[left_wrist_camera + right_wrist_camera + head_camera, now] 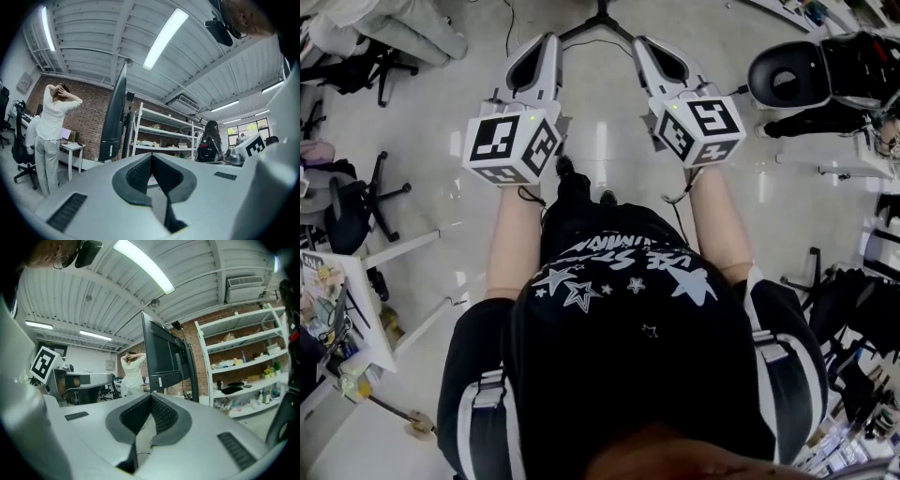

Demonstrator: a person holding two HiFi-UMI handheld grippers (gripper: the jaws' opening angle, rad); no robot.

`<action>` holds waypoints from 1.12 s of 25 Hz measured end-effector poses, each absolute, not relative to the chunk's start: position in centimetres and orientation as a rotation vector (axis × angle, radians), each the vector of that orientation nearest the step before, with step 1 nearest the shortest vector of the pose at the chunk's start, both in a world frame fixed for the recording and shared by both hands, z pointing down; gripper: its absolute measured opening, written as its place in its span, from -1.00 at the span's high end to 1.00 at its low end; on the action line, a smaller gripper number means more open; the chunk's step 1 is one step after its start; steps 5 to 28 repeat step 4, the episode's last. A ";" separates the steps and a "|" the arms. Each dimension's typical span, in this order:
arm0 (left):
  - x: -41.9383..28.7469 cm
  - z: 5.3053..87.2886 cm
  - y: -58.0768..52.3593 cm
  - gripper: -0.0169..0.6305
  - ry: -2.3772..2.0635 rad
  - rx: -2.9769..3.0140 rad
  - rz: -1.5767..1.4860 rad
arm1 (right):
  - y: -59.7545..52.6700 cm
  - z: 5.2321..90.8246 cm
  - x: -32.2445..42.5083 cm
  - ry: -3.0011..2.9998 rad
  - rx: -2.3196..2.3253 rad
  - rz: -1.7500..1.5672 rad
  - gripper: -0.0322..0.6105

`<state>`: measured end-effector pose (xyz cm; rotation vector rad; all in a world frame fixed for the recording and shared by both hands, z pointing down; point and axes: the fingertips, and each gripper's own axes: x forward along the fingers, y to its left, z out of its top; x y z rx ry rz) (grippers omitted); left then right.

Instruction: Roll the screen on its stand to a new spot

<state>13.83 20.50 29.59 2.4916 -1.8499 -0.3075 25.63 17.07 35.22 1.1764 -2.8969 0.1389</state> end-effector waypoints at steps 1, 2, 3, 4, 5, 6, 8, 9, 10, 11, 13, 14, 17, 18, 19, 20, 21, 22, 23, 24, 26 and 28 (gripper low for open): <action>13.8 29.7 20.6 0.92 -1.849 2.493 -0.303 | 17.2 35.3 25.5 -2.896 1.173 0.141 0.88; 13.7 29.8 20.6 0.92 -1.849 2.494 -0.298 | 17.2 35.4 25.4 -2.897 1.170 0.143 0.88; 13.6 29.8 20.7 0.92 -1.848 2.494 -0.293 | 17.3 35.4 25.2 -2.897 1.165 0.145 0.88; 13.5 29.9 20.7 0.92 -1.848 2.494 -0.287 | 17.4 35.5 25.0 -2.898 1.161 0.146 0.88; 13.5 29.9 20.7 0.92 -1.848 2.494 -0.287 | 17.4 35.5 25.0 -2.898 1.161 0.146 0.88; 13.5 29.9 20.7 0.92 -1.848 2.494 -0.287 | 17.4 35.5 25.0 -2.898 1.161 0.146 0.88; 13.5 29.9 20.7 0.92 -1.848 2.494 -0.287 | 17.4 35.5 25.0 -2.898 1.161 0.146 0.88; 13.5 29.9 20.7 0.92 -1.848 2.494 -0.287 | 17.4 35.5 25.0 -2.898 1.161 0.146 0.88; 13.5 29.9 20.7 0.92 -1.848 2.494 -0.287 | 17.4 35.5 25.0 -2.898 1.161 0.146 0.88; 13.5 29.9 20.7 0.92 -1.848 2.494 -0.287 | 17.4 35.5 25.0 -2.898 1.161 0.146 0.88; 13.5 29.9 20.7 0.92 -1.848 2.494 -0.287 | 17.4 35.5 25.0 -2.898 1.161 0.146 0.88; 13.5 29.9 20.7 0.92 -1.848 2.494 -0.287 | 17.4 35.5 25.0 -2.898 1.161 0.146 0.88; 13.5 29.9 20.7 0.92 -1.848 2.494 -0.287 | 17.4 35.5 25.0 -2.898 1.161 0.146 0.88; 13.5 29.9 20.7 0.92 -1.848 2.494 -0.287 | 17.4 35.5 25.0 -2.898 1.161 0.146 0.88; 13.5 29.9 20.7 0.92 -1.848 2.494 -0.287 | 17.4 35.5 25.0 -2.898 1.161 0.146 0.88; 13.5 29.9 20.7 0.92 -1.848 2.494 -0.287 | 17.4 35.5 25.0 -2.898 1.161 0.146 0.88; 13.5 29.9 20.7 0.92 -1.848 2.494 -0.287 | 17.4 35.5 25.0 -2.898 1.161 0.146 0.88; 13.5 29.9 20.7 0.92 -1.848 2.494 -0.287 | 17.4 35.5 25.0 -2.898 1.161 0.146 0.88; 13.5 29.9 20.7 0.92 -1.848 2.494 -0.287 | 17.4 35.5 25.0 -2.898 1.161 0.146 0.88; 13.5 29.9 20.7 0.92 -1.848 2.494 -0.287 | 17.4 35.5 25.0 -2.898 1.161 0.146 0.88; 13.5 29.9 20.7 0.92 -1.848 2.494 -0.287 | 17.4 35.5 25.0 -2.898 1.161 0.146 0.88; 13.5 29.9 20.7 0.92 -1.848 2.494 -0.287 | 17.4 35.5 25.0 -2.898 1.161 0.146 0.88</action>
